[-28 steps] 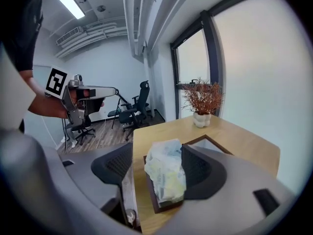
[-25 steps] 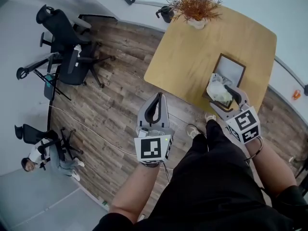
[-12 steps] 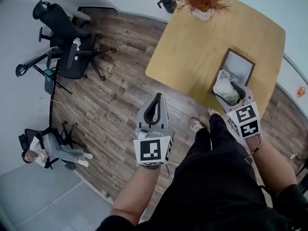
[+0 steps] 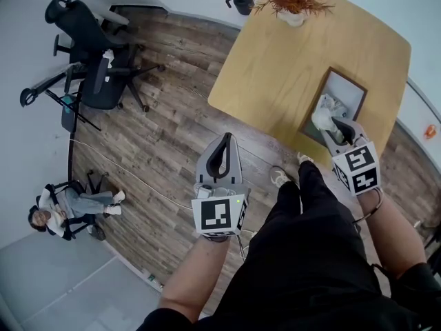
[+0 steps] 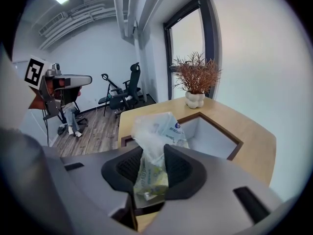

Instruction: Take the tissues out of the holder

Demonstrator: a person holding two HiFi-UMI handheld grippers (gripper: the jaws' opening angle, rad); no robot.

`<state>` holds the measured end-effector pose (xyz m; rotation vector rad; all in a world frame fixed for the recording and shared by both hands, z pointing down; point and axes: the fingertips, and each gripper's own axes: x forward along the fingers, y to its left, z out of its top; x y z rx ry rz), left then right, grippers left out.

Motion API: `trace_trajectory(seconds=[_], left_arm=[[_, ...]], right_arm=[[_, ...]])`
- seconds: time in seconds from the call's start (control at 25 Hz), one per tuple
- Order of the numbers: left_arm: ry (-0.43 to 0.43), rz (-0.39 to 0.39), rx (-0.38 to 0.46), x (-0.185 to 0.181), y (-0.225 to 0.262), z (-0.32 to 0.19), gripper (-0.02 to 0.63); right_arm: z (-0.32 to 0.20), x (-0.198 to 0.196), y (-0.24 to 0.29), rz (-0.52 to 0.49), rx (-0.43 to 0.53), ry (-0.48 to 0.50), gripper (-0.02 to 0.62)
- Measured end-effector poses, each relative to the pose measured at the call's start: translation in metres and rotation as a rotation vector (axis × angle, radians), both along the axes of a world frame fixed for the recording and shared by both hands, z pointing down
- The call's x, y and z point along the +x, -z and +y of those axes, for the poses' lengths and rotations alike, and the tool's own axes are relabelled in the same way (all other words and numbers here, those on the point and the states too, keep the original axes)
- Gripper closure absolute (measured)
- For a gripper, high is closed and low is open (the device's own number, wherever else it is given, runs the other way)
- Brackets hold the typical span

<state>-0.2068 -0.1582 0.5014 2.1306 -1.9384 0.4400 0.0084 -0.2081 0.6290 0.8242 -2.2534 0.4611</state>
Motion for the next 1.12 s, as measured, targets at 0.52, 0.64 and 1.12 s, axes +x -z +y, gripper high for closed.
trace_trajectory(seconds=[0.52, 0.64, 1.12], left_arm=[[0.0, 0.011, 0.012, 0.002, 0.006, -0.003, 0.601], [-0.002, 0.01, 0.021, 0.003, 0.01, -0.004, 0.601], [0.005, 0.006, 0.07, 0.009, 0.035, -0.009, 0.601]], right_arm=[[0.001, 0.002, 0.011, -0.035, -0.009, 0.001, 0.512], [0.001, 0.001, 0.016, -0.037, -0.005, 0.006, 0.513], [0.002, 0.003, 0.04, -0.048, 0.022, 0.029, 0.515]])
